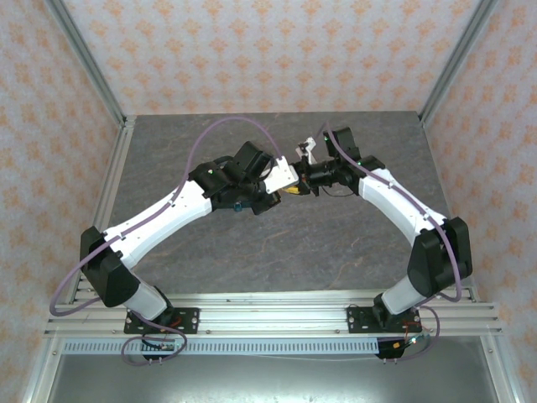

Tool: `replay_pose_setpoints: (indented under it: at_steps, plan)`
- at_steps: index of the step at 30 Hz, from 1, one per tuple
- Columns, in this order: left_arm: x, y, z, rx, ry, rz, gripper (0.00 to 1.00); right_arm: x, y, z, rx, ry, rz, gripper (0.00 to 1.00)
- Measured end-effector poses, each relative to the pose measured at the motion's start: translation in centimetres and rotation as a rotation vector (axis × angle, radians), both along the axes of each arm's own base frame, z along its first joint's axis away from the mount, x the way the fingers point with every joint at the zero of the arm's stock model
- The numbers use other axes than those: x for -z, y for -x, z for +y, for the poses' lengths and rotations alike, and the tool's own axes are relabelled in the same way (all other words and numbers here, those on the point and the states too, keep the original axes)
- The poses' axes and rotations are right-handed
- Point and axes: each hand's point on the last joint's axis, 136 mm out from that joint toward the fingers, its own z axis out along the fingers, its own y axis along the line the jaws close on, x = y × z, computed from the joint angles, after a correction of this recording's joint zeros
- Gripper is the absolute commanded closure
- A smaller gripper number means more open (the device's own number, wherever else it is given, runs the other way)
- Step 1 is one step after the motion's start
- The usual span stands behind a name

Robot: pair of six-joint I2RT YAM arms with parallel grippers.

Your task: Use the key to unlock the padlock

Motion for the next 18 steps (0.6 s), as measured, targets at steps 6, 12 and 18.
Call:
replay_pose_setpoints:
  at_steps: [6, 12, 18]
  plan:
    - [-0.4, 0.2, 0.3, -0.006, 0.000, -0.007, 1.00, 0.7, -0.2, -0.1, 0.009, 0.018, 0.015, 1.00]
    - [-0.5, 0.3, 0.7, -0.018, 0.005, -0.020, 1.00, 0.5, -0.2, 0.1, 0.007, 0.015, 0.011, 1.00]
    - [-1.2, -0.4, 1.3, -0.146, 0.054, -0.015, 0.75, -0.7, -1.3, 0.1, 0.059, 0.006, -0.100, 1.00]
